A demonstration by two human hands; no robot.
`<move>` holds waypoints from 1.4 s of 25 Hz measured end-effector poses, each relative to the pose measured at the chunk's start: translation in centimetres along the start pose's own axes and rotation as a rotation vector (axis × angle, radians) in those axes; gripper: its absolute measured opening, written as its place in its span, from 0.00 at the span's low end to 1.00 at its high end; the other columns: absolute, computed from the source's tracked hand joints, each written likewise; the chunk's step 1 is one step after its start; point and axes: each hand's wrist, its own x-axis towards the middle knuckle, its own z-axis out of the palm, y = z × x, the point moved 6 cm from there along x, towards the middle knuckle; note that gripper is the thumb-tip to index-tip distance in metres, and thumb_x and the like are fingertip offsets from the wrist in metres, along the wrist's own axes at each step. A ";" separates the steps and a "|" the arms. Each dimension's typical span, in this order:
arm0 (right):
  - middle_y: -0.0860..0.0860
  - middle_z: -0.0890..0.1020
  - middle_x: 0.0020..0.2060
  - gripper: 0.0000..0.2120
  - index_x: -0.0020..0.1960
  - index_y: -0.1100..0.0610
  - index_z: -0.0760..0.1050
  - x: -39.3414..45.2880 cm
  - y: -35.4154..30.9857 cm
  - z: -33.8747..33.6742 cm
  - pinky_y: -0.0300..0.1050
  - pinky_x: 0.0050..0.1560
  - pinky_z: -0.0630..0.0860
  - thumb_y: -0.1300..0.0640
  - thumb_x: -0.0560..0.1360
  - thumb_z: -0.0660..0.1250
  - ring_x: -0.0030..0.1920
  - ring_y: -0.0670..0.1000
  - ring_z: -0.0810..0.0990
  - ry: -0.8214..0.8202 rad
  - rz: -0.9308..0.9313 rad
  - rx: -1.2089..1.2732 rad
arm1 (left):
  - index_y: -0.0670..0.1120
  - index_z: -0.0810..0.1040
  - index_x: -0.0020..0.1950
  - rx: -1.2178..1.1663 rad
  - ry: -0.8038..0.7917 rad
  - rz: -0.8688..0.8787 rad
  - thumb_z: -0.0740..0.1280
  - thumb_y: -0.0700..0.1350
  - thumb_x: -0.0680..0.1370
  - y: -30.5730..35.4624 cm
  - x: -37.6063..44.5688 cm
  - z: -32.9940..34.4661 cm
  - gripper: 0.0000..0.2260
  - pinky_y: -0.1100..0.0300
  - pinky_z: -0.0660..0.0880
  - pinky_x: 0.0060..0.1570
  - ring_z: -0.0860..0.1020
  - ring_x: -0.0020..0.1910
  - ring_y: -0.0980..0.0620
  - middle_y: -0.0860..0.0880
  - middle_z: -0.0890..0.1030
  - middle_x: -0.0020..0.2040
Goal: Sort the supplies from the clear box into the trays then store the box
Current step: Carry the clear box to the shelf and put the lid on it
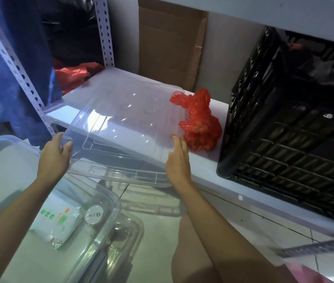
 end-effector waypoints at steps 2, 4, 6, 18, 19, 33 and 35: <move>0.45 0.62 0.72 0.30 0.68 0.46 0.64 -0.8 -0.2 -0.5 0.42 0.55 0.68 0.73 0.74 0.54 0.71 0.50 0.64 0.015 0.000 0.041 | 0.40 0.68 0.68 0.017 0.021 0.029 0.59 0.43 0.81 0.2 -0.6 -1.1 0.16 0.42 0.69 0.55 0.73 0.56 0.32 0.32 0.76 0.58; 0.45 0.65 0.71 0.30 0.67 0.48 0.67 -2.1 -0.7 -1.1 0.38 0.57 0.64 0.74 0.74 0.53 0.72 0.49 0.63 0.020 -0.035 0.104 | 0.43 0.68 0.68 0.028 0.062 0.075 0.58 0.47 0.80 0.6 -1.2 -2.7 0.17 0.41 0.69 0.56 0.74 0.56 0.33 0.35 0.76 0.58; 0.47 0.65 0.72 0.29 0.67 0.50 0.68 -3.1 -1.0 -1.8 0.36 0.65 0.61 0.75 0.74 0.54 0.74 0.48 0.59 0.035 -0.048 0.162 | 0.44 0.67 0.68 0.034 0.073 0.081 0.59 0.45 0.80 1.5 -2.1 -4.3 0.16 0.42 0.69 0.54 0.74 0.55 0.34 0.36 0.77 0.55; 0.47 0.66 0.73 0.30 0.70 0.50 0.68 -7.8 -4.0 -4.6 0.42 0.75 0.55 0.74 0.74 0.54 0.75 0.42 0.58 -0.189 -0.222 0.230 | 0.42 0.66 0.70 -0.106 0.354 -0.264 0.60 0.39 0.81 1.6 -19.8 -9.9 0.18 0.47 0.69 0.55 0.73 0.52 0.38 0.36 0.73 0.58; 0.45 0.65 0.74 0.29 0.70 0.50 0.68 -8.2 -4.1 -4.7 0.38 0.74 0.54 0.73 0.75 0.54 0.75 0.41 0.57 -0.218 -0.245 0.230 | 0.44 0.66 0.71 -0.134 0.393 -0.298 0.60 0.41 0.80 1.3 -21.8 -9.8 0.18 0.51 0.69 0.56 0.74 0.51 0.40 0.38 0.72 0.58; 0.43 0.65 0.73 0.24 0.69 0.47 0.70 -10.3 -15.3 2.9 0.42 0.75 0.58 0.68 0.80 0.55 0.74 0.38 0.57 -0.605 -0.555 0.266 | 0.46 0.63 0.74 -0.239 0.817 -0.625 0.59 0.43 0.81 -3.4 -30.7 -15.2 0.20 0.56 0.68 0.57 0.72 0.57 0.51 0.44 0.72 0.65; 0.41 0.65 0.73 0.24 0.68 0.45 0.69 -11.0 -16.1 4.9 0.47 0.74 0.61 0.68 0.80 0.56 0.74 0.40 0.58 -0.654 -0.576 0.269 | 0.46 0.63 0.74 -0.249 0.866 -0.657 0.59 0.44 0.81 -4.3 -32.0 -15.7 0.20 0.57 0.69 0.57 0.71 0.58 0.54 0.45 0.72 0.66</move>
